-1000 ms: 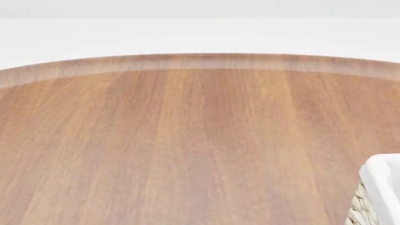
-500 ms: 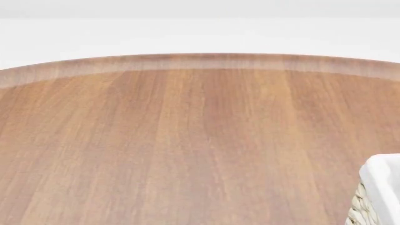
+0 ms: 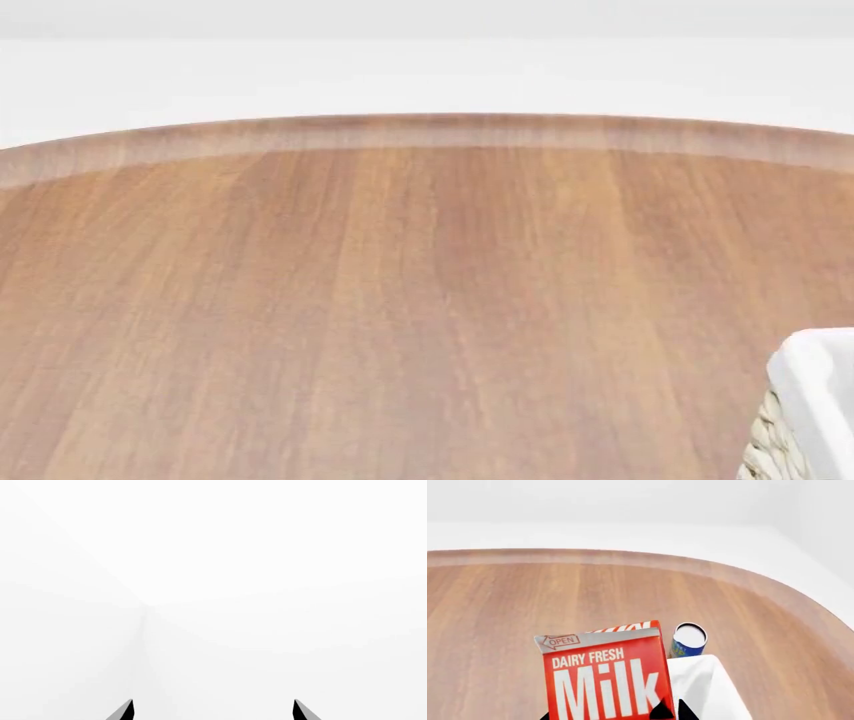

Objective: Pick the milk and place it in the basket.

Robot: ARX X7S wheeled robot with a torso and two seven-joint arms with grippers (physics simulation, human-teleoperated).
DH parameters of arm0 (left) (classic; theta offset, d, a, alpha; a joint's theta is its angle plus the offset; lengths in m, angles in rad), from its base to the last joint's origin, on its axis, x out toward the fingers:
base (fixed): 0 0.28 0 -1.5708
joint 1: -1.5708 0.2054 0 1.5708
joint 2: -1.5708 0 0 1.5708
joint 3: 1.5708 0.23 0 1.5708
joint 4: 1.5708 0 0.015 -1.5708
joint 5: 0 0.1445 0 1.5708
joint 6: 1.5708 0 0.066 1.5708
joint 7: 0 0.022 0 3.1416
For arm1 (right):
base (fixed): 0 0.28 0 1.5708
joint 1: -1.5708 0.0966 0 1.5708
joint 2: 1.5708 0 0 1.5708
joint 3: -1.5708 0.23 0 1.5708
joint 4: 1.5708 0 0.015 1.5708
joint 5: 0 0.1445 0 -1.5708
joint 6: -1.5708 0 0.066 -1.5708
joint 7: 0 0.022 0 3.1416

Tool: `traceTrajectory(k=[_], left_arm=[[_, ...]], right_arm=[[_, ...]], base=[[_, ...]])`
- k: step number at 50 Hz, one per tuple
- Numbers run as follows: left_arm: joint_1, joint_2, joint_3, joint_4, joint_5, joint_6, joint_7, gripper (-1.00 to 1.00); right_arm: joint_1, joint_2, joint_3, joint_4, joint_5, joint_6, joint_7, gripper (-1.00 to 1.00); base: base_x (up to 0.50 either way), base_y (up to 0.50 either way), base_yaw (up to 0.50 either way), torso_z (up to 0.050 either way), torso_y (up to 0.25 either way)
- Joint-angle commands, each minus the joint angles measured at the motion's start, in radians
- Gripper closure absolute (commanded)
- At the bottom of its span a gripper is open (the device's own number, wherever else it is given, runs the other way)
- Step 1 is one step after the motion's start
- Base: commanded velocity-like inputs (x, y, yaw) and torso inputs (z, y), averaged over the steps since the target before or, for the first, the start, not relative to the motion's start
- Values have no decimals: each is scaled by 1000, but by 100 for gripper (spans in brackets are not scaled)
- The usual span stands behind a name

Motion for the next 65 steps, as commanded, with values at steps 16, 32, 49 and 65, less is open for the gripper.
traceTrajectory(k=[16,32,49,65], left_arm=[[-17,6,-8,1,27,2,17,-100],[-13,20,-15,3,37,15,30,-100],[10,34,-37,9,39,24,48,-100],[16,33,-42,14,52,22,50,-100]], right_arm=[[-65,10,123,-7,-17,-10,-4,100],[-88,18,147,-5,-10,-3,10,100],[-127,17,189,-10,-2,-4,23,100],[-159,21,216,-11,-2,-1,24,100]], base=[[0,0,0,1,-113],[0,0,0,0,-11],[0,0,0,0,-107],[0,0,0,0,0]])
